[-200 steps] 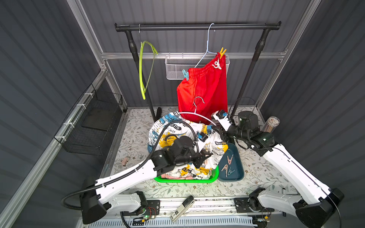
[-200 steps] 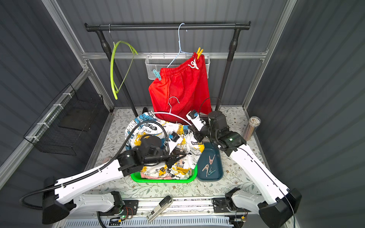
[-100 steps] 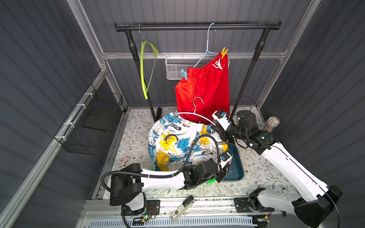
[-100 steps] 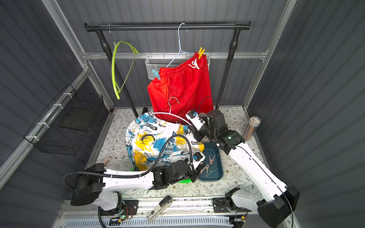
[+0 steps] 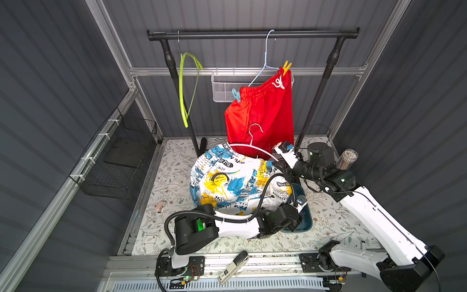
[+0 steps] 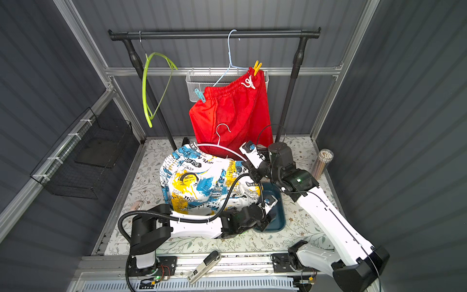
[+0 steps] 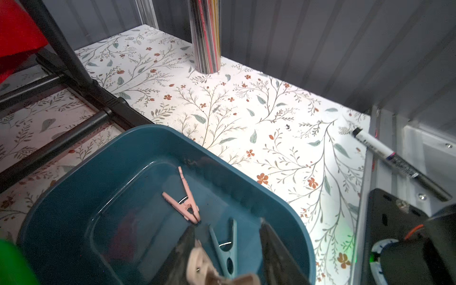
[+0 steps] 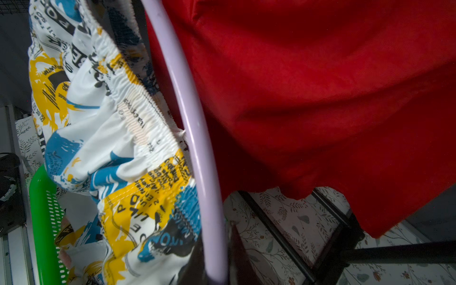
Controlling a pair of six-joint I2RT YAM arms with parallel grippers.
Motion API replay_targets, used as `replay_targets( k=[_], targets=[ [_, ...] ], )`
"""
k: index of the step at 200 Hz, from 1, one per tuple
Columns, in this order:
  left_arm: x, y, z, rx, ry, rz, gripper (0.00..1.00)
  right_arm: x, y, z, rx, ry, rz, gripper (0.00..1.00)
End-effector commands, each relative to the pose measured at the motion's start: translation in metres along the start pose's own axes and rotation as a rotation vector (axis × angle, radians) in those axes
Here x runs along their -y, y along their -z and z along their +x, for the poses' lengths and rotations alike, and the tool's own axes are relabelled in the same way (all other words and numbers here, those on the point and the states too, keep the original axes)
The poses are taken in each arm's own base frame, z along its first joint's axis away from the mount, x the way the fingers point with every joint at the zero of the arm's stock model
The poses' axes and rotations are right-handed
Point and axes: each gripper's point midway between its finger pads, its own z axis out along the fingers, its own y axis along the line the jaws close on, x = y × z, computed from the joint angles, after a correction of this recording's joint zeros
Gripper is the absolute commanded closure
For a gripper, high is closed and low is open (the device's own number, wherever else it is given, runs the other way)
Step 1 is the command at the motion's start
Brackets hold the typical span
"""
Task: Remove the clothespins securing shorts to the hanger
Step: Place the clothespin in the storage box, then remove the shorts from the hanger.
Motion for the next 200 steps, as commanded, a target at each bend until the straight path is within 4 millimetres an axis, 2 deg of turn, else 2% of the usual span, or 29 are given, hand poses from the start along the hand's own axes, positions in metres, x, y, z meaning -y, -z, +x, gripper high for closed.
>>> replay_targets(
  k=[1,9,46,74,90,131,173,200],
  targets=[
    [0.001,-0.001,0.002,-0.038,-0.009,-0.005,0.46,-0.003,0.004,-0.011,0.043,0.012,-0.003,1.00],
    [0.001,0.000,0.001,-0.036,-0.009,-0.007,0.46,-0.004,0.014,-0.016,0.067,0.021,0.007,1.00],
    [0.004,0.007,-0.007,-0.027,-0.014,0.017,0.46,-0.003,0.015,-0.014,0.065,0.026,0.019,1.00],
    [0.015,0.026,-0.016,-0.039,-0.070,0.095,0.46,0.001,0.016,-0.013,0.059,0.032,0.043,1.00],
    [0.014,0.045,-0.017,-0.065,-0.097,0.114,0.46,0.003,0.017,-0.013,0.057,0.035,0.059,1.00],
    [-0.004,0.109,-0.020,-0.156,-0.210,0.097,0.44,0.006,0.020,-0.016,0.076,0.033,0.085,1.00],
    [-0.045,0.162,-0.022,-0.225,-0.166,-0.071,0.44,0.008,0.027,-0.021,0.100,0.030,0.107,1.00],
    [-0.069,0.199,-0.033,-0.212,-0.140,-0.169,0.43,0.009,0.032,-0.023,0.111,0.026,0.115,1.00]
  ],
)
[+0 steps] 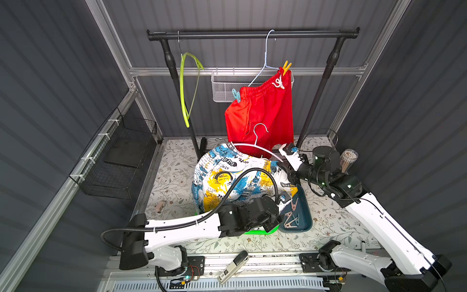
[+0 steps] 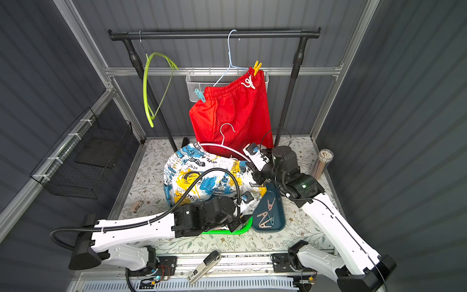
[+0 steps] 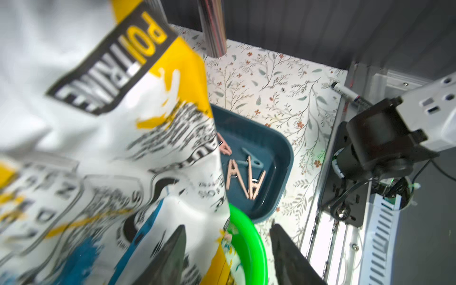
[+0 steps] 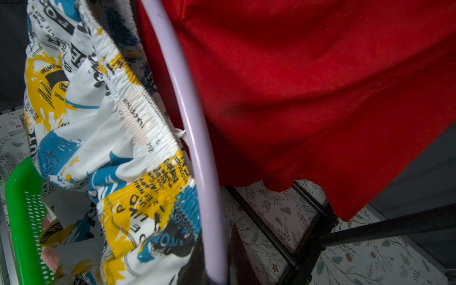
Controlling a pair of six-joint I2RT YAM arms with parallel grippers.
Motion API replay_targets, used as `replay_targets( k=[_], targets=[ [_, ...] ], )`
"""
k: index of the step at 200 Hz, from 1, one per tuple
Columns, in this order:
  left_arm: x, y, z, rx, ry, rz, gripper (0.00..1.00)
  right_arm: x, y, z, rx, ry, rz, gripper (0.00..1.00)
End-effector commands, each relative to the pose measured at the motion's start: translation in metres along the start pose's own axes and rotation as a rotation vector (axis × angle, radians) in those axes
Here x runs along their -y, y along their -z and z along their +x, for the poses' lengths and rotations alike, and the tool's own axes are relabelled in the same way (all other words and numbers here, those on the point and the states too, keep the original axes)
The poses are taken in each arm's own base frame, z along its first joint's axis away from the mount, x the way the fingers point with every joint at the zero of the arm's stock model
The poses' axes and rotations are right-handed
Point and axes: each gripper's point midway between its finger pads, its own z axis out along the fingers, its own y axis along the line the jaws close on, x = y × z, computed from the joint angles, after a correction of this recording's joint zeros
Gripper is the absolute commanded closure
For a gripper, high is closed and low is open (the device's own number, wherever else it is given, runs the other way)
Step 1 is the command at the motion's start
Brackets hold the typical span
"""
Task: Remove the clothespins securing shorts to the hanger
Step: Remove the shorts from the hanger.
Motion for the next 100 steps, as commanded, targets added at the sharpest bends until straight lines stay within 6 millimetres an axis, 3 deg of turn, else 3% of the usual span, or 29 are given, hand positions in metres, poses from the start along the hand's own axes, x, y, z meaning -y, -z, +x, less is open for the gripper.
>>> replay_targets(
  k=[1,16,45,68,100],
  targets=[
    [-0.032,0.035,0.011,-0.058,0.021,-0.131,0.43,0.004,0.011,-0.023,0.093,-0.008,0.027,1.00],
    [-0.052,0.058,0.000,-0.011,0.078,-0.195,0.43,0.002,0.012,-0.023,0.092,-0.022,0.020,1.00],
    [-0.123,0.117,-0.046,0.218,0.389,-0.317,0.42,0.000,0.011,-0.018,0.073,-0.054,0.038,1.00],
    [-0.163,0.151,-0.068,0.270,0.421,-0.525,0.41,-0.008,0.009,-0.010,0.035,-0.027,0.063,1.00],
    [-0.180,0.140,-0.083,0.179,0.402,-0.573,0.36,-0.013,0.014,-0.003,-0.005,0.021,0.096,1.00]
  ],
)
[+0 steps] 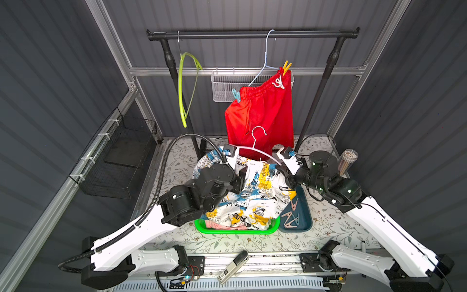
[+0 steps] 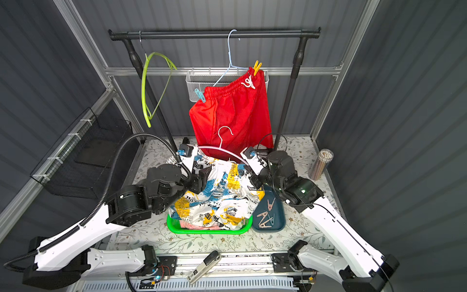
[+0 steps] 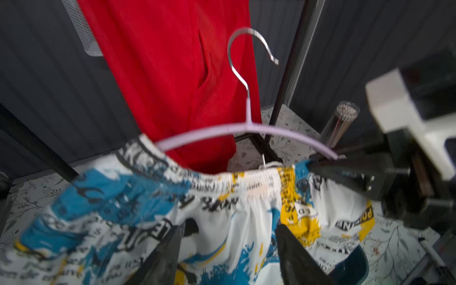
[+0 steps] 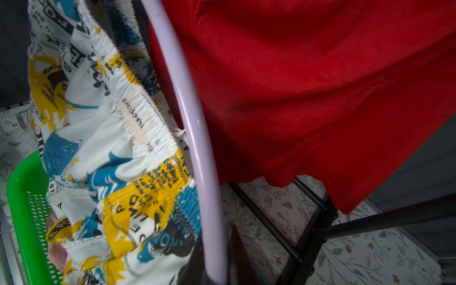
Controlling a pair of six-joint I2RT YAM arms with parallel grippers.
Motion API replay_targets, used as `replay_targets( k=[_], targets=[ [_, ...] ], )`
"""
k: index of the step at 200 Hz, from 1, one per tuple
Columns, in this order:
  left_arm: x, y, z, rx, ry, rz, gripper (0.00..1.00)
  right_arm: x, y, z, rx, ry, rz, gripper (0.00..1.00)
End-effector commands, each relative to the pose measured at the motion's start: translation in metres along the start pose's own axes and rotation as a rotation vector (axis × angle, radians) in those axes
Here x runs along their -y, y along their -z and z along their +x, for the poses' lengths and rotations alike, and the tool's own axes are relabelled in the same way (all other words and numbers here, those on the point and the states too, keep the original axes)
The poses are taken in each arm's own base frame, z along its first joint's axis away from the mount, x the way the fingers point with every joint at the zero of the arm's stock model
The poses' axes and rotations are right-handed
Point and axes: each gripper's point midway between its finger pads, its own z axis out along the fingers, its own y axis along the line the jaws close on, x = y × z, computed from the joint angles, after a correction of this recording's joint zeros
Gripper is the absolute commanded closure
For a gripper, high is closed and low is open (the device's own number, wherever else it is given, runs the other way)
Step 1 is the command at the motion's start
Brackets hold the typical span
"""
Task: Remove the clothespins securing shorts to the hanger
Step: Remove the shorts from the hanger.
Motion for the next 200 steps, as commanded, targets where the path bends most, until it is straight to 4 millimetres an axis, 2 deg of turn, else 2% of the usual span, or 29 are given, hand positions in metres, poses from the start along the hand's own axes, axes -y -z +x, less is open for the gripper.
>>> replay_targets(
  k=[1,25,58,99,120,132,144,165,200],
  targets=[
    [-0.011,-0.020,0.013,-0.095,-0.050,-0.103,0.36,0.007,0.013,-0.008,0.028,0.013,0.073,1.00],
    [-0.023,-0.025,0.002,-0.085,-0.048,-0.165,0.36,0.005,0.022,-0.010,0.040,0.029,0.088,1.00],
    [-0.048,-0.032,0.003,-0.129,-0.054,-0.269,0.37,0.003,0.032,-0.012,0.059,0.036,0.094,1.00],
    [-0.061,-0.049,0.009,-0.168,-0.054,-0.324,0.46,-0.001,0.037,-0.010,0.058,0.046,0.093,1.00],
    [-0.059,-0.061,0.010,-0.170,-0.035,-0.289,0.59,-0.004,0.039,-0.010,0.062,0.049,0.089,1.00],
    [-0.058,-0.065,0.009,-0.166,-0.018,-0.256,0.70,-0.003,0.040,-0.010,0.063,0.050,0.096,1.00],
    [-0.060,-0.067,0.007,-0.158,-0.007,-0.246,0.83,-0.002,0.041,-0.008,0.059,0.054,0.107,1.00],
    [-0.065,-0.064,0.005,-0.152,-0.002,-0.250,0.99,0.001,0.043,-0.007,0.058,0.054,0.125,1.00],
    [-0.079,-0.054,0.008,-0.156,0.010,-0.258,1.00,0.003,0.045,-0.004,0.056,0.053,0.137,1.00]
  ],
)
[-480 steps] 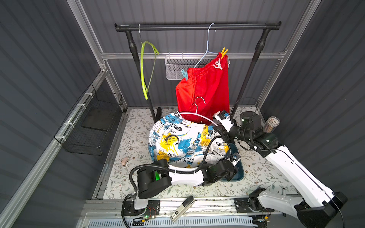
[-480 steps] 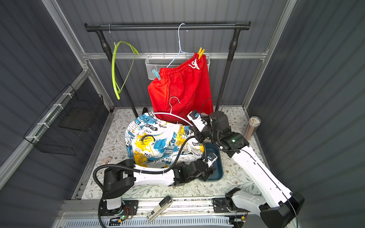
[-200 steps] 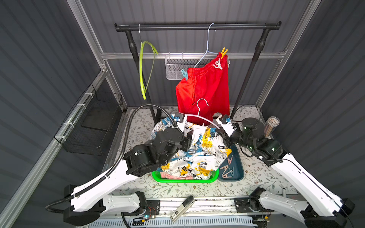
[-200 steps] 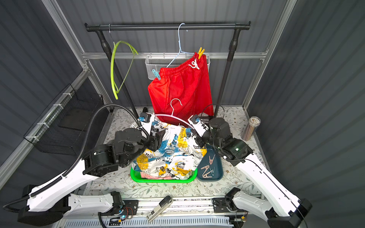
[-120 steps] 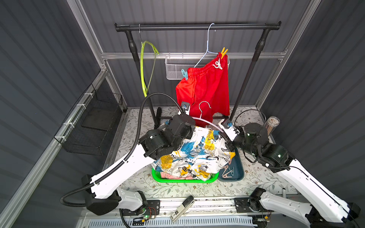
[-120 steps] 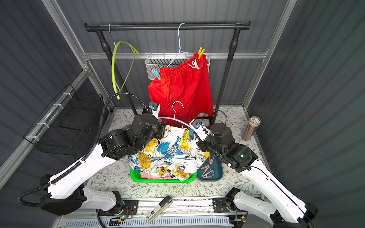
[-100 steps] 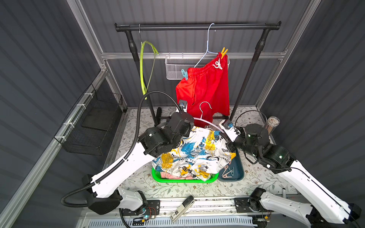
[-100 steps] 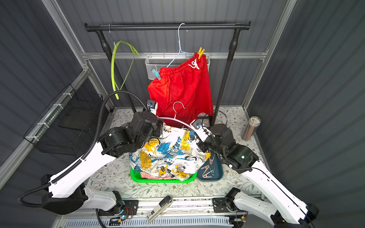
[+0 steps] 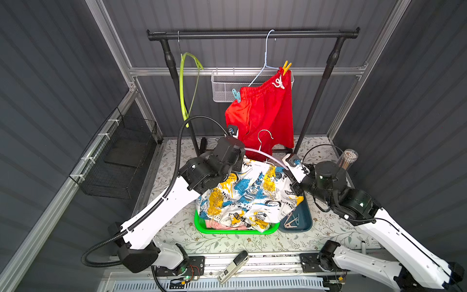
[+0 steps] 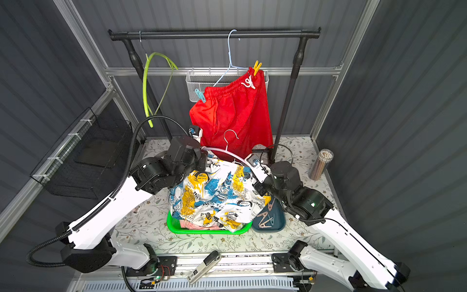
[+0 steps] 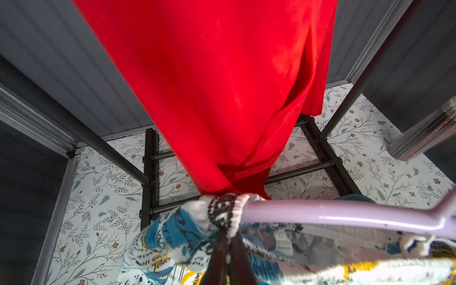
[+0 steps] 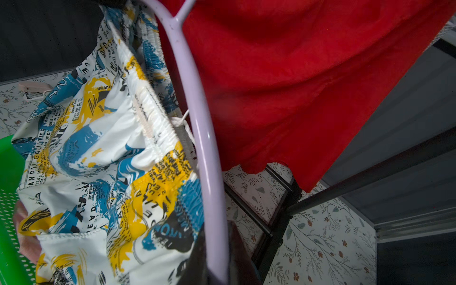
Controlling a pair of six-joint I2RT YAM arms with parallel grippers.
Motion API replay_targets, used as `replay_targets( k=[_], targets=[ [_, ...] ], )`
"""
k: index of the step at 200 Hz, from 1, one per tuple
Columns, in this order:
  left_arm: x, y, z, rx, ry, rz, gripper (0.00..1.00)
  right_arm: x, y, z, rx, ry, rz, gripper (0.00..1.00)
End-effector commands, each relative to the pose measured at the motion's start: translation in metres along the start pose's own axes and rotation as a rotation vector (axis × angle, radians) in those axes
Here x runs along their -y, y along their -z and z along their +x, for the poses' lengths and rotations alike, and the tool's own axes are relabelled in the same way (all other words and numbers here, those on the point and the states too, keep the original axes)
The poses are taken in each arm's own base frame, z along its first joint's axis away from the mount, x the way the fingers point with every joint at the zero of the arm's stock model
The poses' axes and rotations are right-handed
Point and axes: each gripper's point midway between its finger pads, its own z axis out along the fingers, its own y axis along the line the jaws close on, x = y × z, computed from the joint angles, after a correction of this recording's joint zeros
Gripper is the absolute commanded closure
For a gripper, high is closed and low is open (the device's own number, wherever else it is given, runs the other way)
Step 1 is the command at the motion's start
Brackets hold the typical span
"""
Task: Remove the clothespins securing shorts to the hanger
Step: Remove the shorts from the hanger.
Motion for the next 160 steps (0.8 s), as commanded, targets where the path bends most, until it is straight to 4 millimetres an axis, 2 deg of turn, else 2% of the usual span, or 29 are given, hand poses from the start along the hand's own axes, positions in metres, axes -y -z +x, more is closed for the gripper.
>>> replay_targets(
  k=[1,62,113,129,134,160],
  targets=[
    [-0.029,0.009,-0.007,0.036,0.032,-0.061,1.00,0.000,0.010,-0.008,0.047,0.001,0.000,1.00],
    [-0.094,0.015,0.028,-0.057,0.111,-0.134,1.00,0.009,0.014,-0.002,0.027,0.023,0.052,1.00],
    [-0.160,0.018,0.072,-0.162,0.205,-0.227,1.00,0.014,0.019,-0.008,0.049,0.028,0.074,1.00],
    [-0.171,0.018,0.078,-0.166,0.245,-0.216,1.00,0.016,0.021,-0.010,0.062,0.023,0.081,1.00],
    [-0.172,0.011,0.093,-0.205,0.248,-0.215,1.00,0.017,0.021,-0.012,0.068,0.020,0.086,1.00],
    [-0.183,0.003,0.113,-0.266,0.261,-0.241,1.00,0.023,0.027,-0.019,0.108,0.011,0.116,1.00]
  ],
)
